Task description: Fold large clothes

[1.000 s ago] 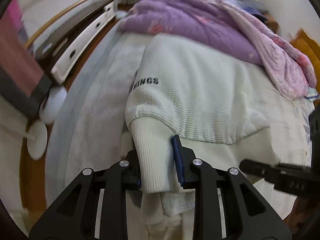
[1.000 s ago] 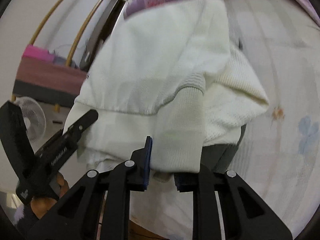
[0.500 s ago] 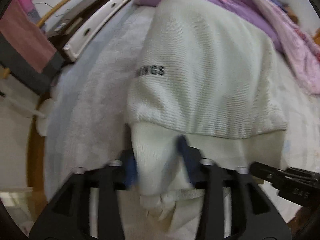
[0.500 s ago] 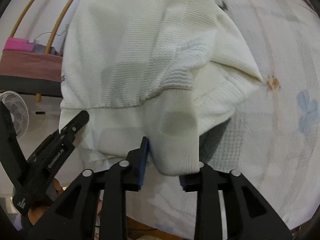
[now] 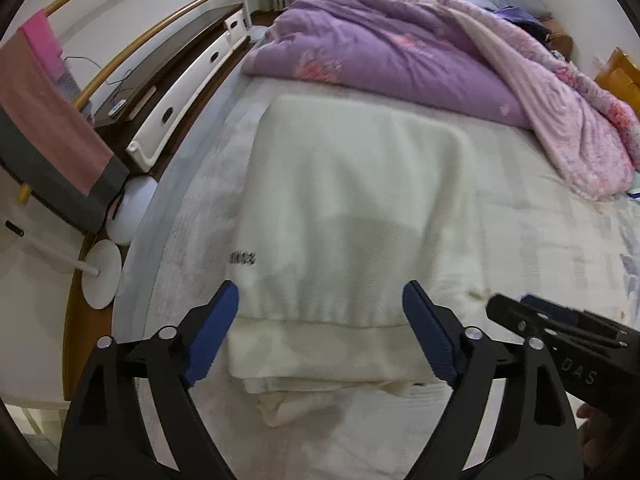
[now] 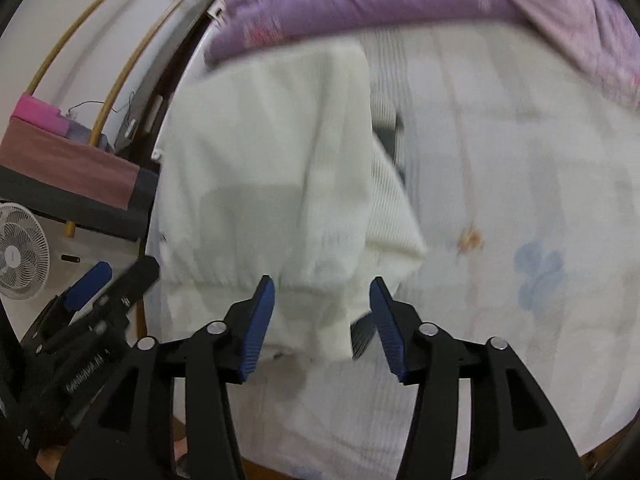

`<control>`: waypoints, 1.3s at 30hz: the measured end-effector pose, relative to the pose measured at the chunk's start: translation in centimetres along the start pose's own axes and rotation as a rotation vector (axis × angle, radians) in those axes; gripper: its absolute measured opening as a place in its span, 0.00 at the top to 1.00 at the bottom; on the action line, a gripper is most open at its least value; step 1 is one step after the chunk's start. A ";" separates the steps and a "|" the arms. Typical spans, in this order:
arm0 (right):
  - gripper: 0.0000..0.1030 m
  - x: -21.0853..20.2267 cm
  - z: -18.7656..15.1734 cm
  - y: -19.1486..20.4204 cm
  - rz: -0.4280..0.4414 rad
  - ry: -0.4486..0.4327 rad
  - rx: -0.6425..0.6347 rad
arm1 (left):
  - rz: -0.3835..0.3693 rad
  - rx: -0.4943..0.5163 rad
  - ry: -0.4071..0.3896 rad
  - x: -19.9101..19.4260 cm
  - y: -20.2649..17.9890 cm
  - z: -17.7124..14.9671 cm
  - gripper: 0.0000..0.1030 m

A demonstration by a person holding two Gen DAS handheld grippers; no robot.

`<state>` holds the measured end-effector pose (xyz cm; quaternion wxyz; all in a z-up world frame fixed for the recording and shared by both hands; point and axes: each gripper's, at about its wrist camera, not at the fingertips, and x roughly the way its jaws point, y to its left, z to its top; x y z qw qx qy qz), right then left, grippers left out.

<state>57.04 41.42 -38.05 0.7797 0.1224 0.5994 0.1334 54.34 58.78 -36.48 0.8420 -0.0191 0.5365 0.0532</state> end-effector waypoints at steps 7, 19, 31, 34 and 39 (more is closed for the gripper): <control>0.45 -5.4 0.6 -0.8 -0.013 -0.078 -0.013 | 0.000 0.021 -0.028 -4.5 -2.2 2.1 0.12; 0.32 -13.6 -1.9 -2.8 0.014 -0.132 -0.049 | 0.035 0.039 -0.074 -12.1 -6.1 1.0 0.11; 0.12 -23.3 -5.1 -5.5 -0.019 -0.242 -0.146 | 0.033 0.026 -0.150 -20.9 -11.3 -2.0 0.10; 0.12 -25.2 -5.8 -6.5 0.001 -0.259 -0.142 | 0.039 0.027 -0.166 -22.4 -12.6 -2.4 0.10; 0.12 -28.5 -7.1 -8.5 0.034 -0.294 -0.141 | 0.063 0.049 -0.196 -25.0 -15.1 -3.2 0.10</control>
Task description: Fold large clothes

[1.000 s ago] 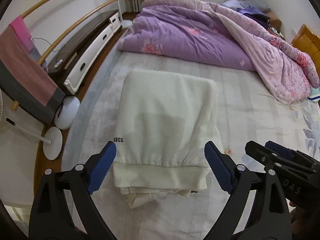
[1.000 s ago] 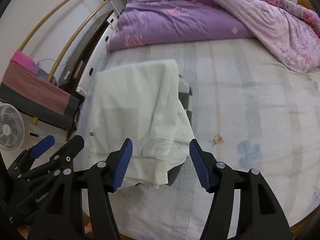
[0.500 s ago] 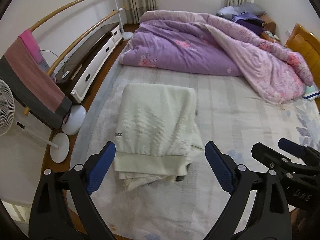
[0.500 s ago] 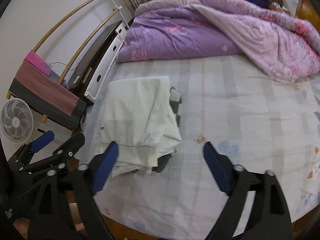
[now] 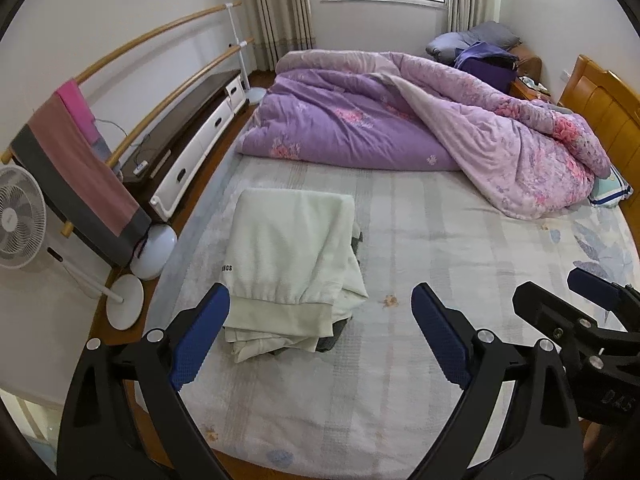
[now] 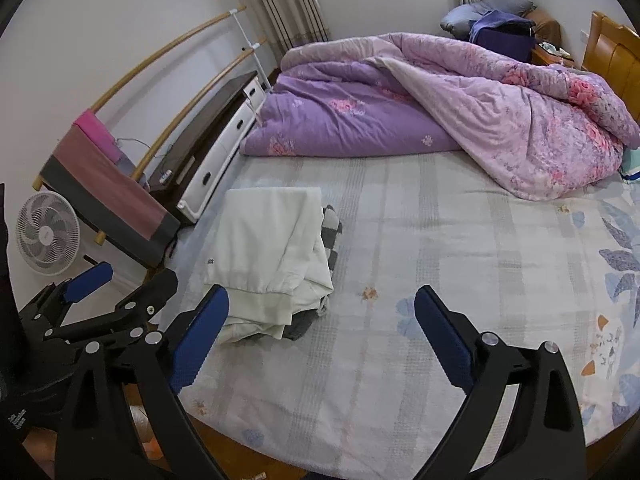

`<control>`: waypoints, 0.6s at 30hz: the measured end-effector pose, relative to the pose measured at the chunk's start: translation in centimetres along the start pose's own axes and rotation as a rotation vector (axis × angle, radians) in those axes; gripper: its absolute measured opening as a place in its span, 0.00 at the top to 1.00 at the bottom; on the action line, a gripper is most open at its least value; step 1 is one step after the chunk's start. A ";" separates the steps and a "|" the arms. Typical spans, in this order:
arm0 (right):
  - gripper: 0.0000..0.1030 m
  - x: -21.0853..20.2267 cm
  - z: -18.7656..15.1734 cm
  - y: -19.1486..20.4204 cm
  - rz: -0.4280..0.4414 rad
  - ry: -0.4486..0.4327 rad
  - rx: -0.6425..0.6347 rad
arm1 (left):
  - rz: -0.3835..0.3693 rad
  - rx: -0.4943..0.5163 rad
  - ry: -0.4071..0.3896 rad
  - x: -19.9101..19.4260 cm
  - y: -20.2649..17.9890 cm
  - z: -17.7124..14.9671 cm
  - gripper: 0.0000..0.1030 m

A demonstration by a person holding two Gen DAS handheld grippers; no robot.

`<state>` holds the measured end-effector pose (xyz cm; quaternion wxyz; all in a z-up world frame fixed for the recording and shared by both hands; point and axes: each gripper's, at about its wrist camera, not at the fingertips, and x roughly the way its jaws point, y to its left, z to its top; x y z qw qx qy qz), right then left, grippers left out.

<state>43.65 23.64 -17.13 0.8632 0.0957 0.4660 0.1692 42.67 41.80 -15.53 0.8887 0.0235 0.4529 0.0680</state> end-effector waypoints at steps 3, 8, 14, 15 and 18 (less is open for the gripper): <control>0.12 -1.9 -0.3 -1.6 0.017 -0.011 -0.001 | 0.013 0.001 -0.026 -2.2 -2.2 -0.3 0.10; 0.12 -5.9 -1.0 -5.1 0.050 -0.032 -0.037 | 0.035 -0.020 -0.049 -5.2 -6.4 -1.3 0.10; 0.12 -11.0 -2.5 -9.7 0.104 -0.049 -0.096 | 0.074 -0.052 -0.087 -9.4 -12.5 -3.6 0.10; 0.11 -12.3 -2.9 -10.6 0.109 -0.060 -0.110 | 0.084 -0.058 -0.094 -10.2 -13.4 -3.9 0.10; 0.07 -15.0 -3.5 -12.9 0.107 -0.083 -0.116 | 0.067 -0.090 -0.115 -12.7 -16.0 -5.0 0.10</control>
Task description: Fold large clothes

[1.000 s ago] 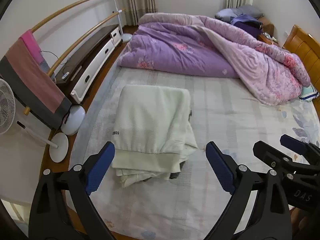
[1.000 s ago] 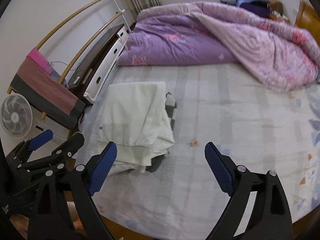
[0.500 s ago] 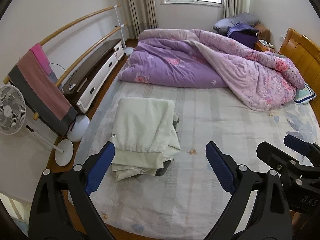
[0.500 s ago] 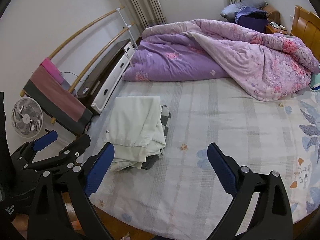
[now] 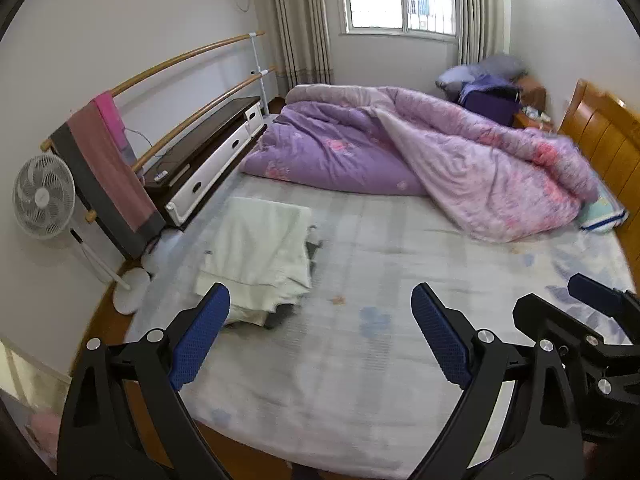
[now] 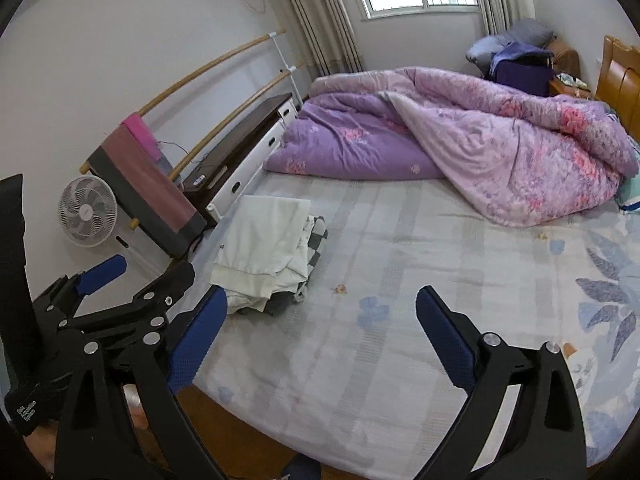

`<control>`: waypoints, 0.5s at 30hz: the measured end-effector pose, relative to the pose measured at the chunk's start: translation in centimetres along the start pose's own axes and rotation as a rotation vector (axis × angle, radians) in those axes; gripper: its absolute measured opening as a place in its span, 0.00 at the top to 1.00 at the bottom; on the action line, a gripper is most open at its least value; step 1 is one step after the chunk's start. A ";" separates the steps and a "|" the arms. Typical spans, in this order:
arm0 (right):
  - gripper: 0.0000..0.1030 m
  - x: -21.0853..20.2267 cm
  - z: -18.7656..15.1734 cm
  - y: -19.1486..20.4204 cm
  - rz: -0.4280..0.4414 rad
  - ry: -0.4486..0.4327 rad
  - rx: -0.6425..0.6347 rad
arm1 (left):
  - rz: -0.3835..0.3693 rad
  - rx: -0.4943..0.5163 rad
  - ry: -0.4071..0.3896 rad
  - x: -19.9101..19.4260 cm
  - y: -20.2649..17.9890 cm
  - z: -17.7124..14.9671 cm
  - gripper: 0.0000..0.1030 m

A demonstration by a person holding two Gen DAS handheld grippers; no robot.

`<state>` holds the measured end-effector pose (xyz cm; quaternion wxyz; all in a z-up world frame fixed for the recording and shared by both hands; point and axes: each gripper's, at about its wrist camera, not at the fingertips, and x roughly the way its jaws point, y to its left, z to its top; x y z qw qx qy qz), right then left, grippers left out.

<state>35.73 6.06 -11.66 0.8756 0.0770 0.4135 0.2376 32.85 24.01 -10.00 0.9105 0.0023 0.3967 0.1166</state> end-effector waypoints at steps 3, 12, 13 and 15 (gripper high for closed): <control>0.07 -3.3 -0.5 -1.6 -0.003 -0.022 -0.017 | -0.004 0.003 -0.017 -2.8 -2.5 -0.8 0.10; 0.07 -9.8 -1.5 -2.9 -0.014 -0.078 -0.038 | -0.013 0.033 -0.062 -8.7 -5.8 -0.9 0.10; 0.07 -10.3 -1.5 -3.0 -0.021 -0.085 -0.044 | -0.015 0.036 -0.074 -9.4 -6.0 -1.0 0.10; 0.07 -11.4 -1.7 -2.8 -0.034 -0.102 -0.056 | -0.017 0.036 -0.093 -10.5 -6.2 -1.0 0.10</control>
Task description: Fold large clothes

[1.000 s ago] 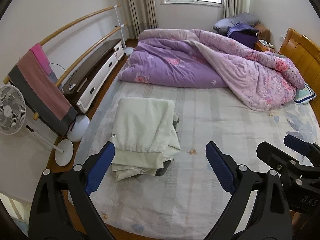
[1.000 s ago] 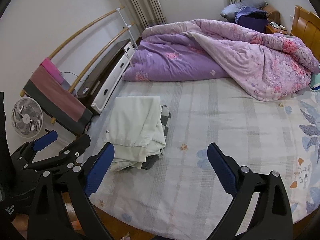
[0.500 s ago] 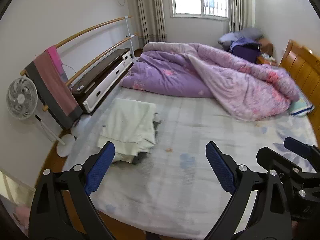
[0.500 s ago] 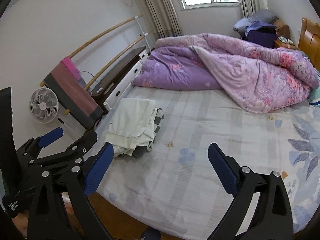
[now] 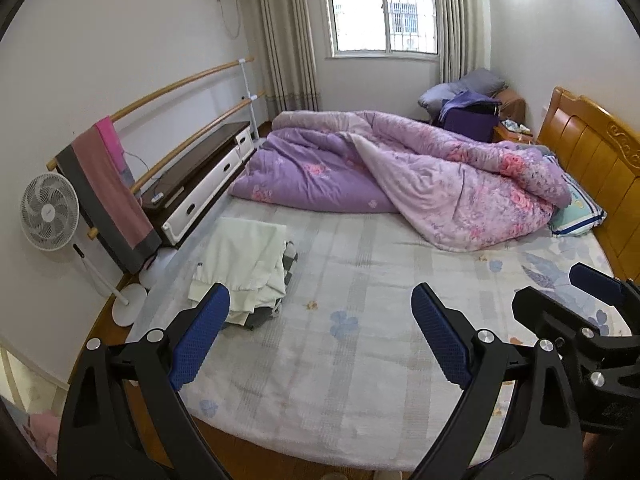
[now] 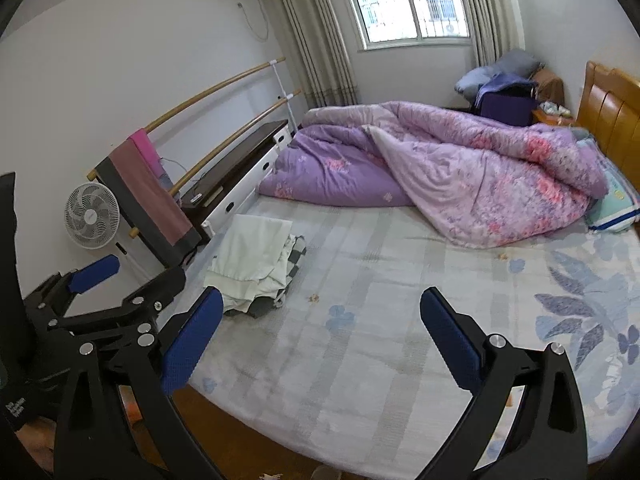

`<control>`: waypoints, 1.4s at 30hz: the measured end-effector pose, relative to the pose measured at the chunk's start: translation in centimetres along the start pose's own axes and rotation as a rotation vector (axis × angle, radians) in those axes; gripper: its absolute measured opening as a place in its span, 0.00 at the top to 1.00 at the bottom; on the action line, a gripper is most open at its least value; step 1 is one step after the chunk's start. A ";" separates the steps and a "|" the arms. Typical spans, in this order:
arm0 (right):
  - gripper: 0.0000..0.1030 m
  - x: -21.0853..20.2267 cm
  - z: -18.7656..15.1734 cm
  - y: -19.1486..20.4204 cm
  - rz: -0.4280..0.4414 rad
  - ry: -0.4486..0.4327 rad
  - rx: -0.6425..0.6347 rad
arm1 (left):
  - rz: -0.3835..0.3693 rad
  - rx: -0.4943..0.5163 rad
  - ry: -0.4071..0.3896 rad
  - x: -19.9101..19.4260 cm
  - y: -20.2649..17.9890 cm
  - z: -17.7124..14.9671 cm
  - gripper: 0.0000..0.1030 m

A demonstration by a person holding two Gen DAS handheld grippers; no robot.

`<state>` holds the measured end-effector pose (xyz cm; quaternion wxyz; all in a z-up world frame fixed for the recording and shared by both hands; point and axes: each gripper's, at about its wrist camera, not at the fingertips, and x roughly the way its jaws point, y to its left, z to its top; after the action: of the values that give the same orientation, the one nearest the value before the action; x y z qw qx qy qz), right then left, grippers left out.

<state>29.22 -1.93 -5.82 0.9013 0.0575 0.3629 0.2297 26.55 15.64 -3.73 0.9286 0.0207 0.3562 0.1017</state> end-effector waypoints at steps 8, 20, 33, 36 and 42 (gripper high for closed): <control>0.07 -3.4 -1.1 1.7 -0.040 -0.057 -0.019 | -0.037 -0.001 -0.051 -3.8 1.0 -0.4 0.10; 0.07 -5.8 -3.8 5.4 -0.055 -0.074 0.003 | -0.060 0.007 -0.063 -6.9 4.2 -2.5 0.10; 0.07 -7.1 -5.0 7.2 -0.076 -0.091 0.004 | -0.076 0.007 -0.080 -8.9 5.9 -3.4 0.10; 0.07 -7.2 -5.0 7.3 -0.078 -0.092 0.002 | -0.076 0.004 -0.082 -9.1 6.1 -3.3 0.10; 0.07 -7.3 -5.1 7.4 -0.078 -0.091 0.004 | -0.073 0.003 -0.082 -9.4 6.0 -3.4 0.10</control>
<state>18.39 1.01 -2.93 0.9250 0.0555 0.3239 0.1909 16.37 19.51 0.58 0.9456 0.0134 0.3183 0.0661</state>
